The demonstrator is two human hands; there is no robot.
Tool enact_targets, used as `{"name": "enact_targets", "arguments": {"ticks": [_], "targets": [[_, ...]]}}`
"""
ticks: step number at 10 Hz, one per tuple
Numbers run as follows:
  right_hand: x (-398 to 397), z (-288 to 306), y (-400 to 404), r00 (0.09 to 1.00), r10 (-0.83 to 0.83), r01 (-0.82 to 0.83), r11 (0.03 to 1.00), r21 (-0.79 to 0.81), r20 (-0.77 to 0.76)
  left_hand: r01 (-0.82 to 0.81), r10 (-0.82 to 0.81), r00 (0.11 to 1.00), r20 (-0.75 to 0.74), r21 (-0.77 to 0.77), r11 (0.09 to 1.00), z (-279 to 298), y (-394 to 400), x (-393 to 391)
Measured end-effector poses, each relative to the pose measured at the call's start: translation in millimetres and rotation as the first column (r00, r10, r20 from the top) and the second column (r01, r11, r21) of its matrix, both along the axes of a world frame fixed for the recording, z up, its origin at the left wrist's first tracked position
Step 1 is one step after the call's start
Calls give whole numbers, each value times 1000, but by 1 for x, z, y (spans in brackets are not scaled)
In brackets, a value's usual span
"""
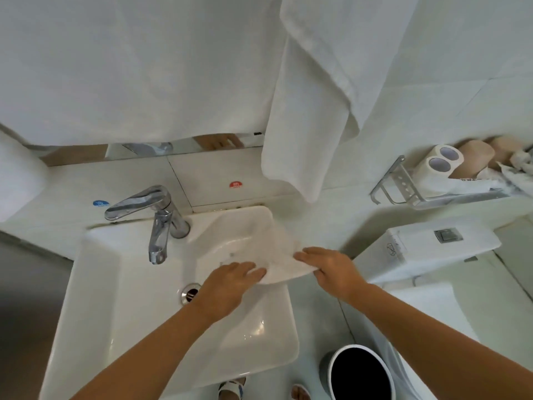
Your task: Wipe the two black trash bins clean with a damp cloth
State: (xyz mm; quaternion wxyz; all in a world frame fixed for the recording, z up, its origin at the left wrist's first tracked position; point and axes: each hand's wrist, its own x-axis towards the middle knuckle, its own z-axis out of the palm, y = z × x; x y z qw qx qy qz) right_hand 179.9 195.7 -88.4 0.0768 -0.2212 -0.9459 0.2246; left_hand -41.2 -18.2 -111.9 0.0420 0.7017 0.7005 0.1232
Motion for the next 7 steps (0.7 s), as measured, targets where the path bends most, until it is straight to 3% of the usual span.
{"name": "enact_targets", "arguments": {"ticks": [1, 2, 3, 4, 5, 7], "targets": [[27, -44, -28, 999, -28, 34, 983, -182, 32, -13, 70, 969, 238, -234, 972, -46, -25, 21], [31, -57, -41, 996, -37, 60, 955, -290, 84, -74, 211, 842, 496, -282, 957, -51, -32, 35], [19, -48, -47, 992, -76, 110, 910, -399, 99, -212, 392, 627, 674, -337, 917, -29, -16, 44], [-4, -34, -50, 966, -253, 240, 834, -497, 43, -240, 506, 448, 738, -445, 863, -7, 13, 46], [-25, -32, -51, 960, -281, 246, 825, -509, 9, -262, 572, 429, 699, -510, 819, 8, 37, 43], [-24, -11, -37, 962, -218, 270, 832, -484, 163, -154, 504, 756, 418, -634, 758, 39, 65, 20]]}}
